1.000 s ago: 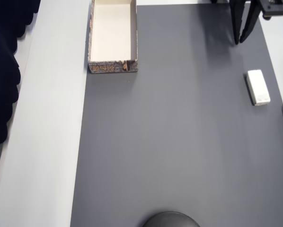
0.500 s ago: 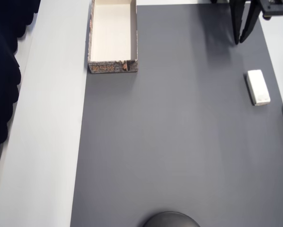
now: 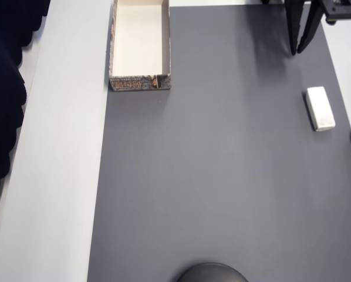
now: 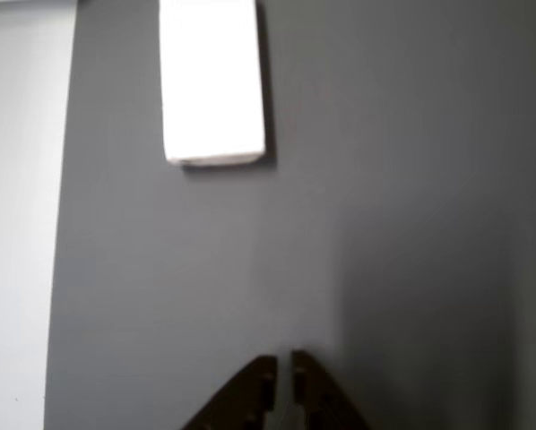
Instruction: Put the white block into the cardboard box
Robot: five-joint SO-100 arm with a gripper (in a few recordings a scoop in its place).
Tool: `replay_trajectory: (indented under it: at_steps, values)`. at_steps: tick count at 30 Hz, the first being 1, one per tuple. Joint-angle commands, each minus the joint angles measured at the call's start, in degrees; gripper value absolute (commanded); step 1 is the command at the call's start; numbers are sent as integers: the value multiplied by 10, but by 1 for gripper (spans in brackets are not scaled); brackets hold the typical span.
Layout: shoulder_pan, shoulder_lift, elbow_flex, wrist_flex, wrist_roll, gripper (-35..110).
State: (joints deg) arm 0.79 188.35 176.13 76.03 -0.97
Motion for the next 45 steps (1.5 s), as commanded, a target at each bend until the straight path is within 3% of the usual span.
replay_trajectory:
  at_steps: [1, 30, 45]
  values:
    - [-4, 22, 11, 3, -6, -1]
    - [-30, 15, 0, -4, -40, -2]
    - [-25, -287, -181, -111, -13, -2]
